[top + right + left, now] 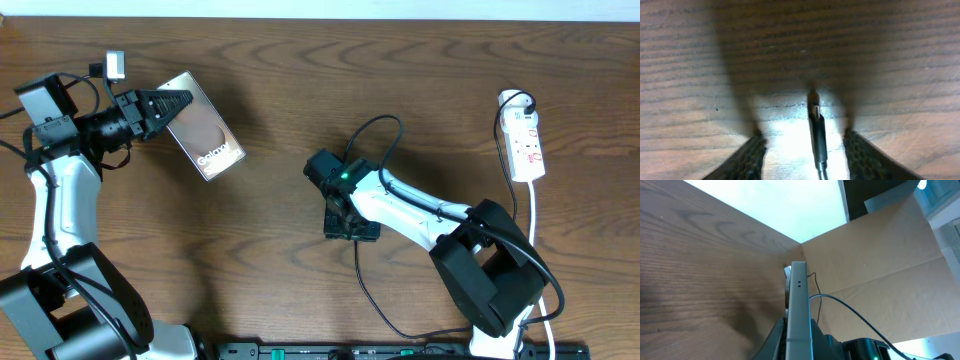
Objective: Plug charger to phone and switch on socket
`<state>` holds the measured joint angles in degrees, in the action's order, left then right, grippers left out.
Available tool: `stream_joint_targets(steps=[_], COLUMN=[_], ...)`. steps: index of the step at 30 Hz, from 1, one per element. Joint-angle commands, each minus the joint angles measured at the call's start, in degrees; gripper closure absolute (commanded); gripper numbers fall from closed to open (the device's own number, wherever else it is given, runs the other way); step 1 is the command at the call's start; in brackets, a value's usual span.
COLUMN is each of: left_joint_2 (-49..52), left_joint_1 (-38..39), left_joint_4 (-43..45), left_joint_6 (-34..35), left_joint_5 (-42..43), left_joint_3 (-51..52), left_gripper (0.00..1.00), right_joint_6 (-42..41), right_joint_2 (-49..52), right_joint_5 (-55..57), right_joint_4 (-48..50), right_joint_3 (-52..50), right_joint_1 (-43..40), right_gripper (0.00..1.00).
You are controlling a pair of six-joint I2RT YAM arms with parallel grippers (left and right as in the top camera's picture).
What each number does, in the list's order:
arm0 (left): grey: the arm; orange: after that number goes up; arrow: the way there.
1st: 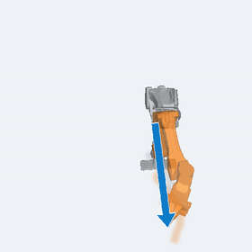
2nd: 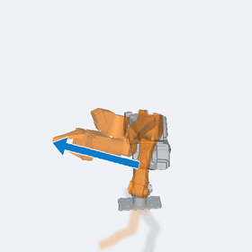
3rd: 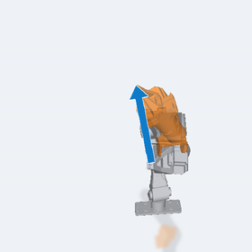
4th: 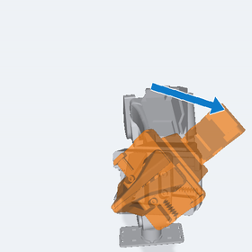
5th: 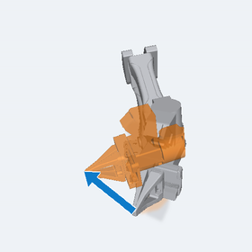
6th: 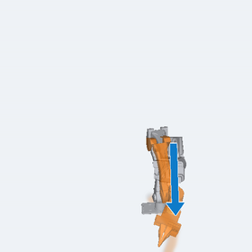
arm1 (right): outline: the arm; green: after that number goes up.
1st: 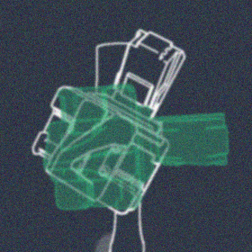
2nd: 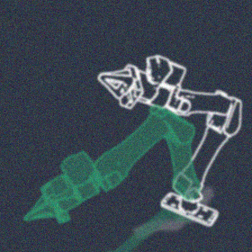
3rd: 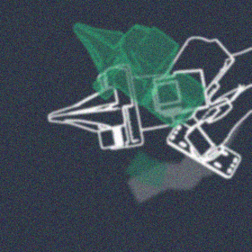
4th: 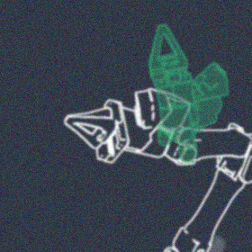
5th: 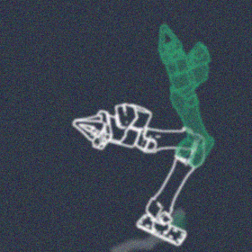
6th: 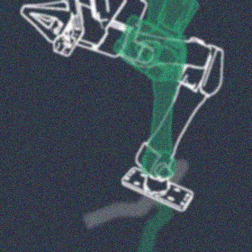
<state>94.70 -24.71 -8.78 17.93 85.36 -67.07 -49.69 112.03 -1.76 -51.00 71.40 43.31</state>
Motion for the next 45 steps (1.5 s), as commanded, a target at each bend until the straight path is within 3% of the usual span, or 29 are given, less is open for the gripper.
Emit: stream_joint_targets(steps=[1, 7, 18, 27, 32, 45], left_joint_2=[-1.31, -1.31, -1.31, -1.31, -1.31, -1.31], left_joint_1=[-0.24, -0.24, -0.24, -0.24, -0.24, -0.24], left_joint_4=[0.07, 0.07, 0.04, 0.04, 0.04, 0.07], left_joint_6=[-0.35, -0.35, -0.35, -0.35, -0.35, -0.35], left_joint_5=[2.01, 2.01, 2.01, 2.01, 2.01, 2.01], left_joint_3=[-0.66, -0.66, -0.63, -0.66, -0.63, -0.66], left_gripper=[0.93, 0.92, 0.93, 0.93, 0.93, 0.92], right_joint_6=[0.04, 0.04, 0.02, 0.02, 0.00, -0.42], right_joint_2=[0.61, 0.61, 0.61, 0.61, 0.61, 0.61], right_joint_5=[0.11, 0.11, 0.09, 0.09, 0.07, -0.15], right_joint_4=[0.07, 0.07, 0.04, -0.09, -0.50, -1.64], right_joint_3=[-0.37, -0.37, -0.37, -0.37, -0.37, -0.39], right_joint_1=[0.24, 0.24, 0.24, 0.24, 0.24, 0.26], right_gripper=[0.55, 0.62, 0.84, 0.86, 0.94, 0.99])
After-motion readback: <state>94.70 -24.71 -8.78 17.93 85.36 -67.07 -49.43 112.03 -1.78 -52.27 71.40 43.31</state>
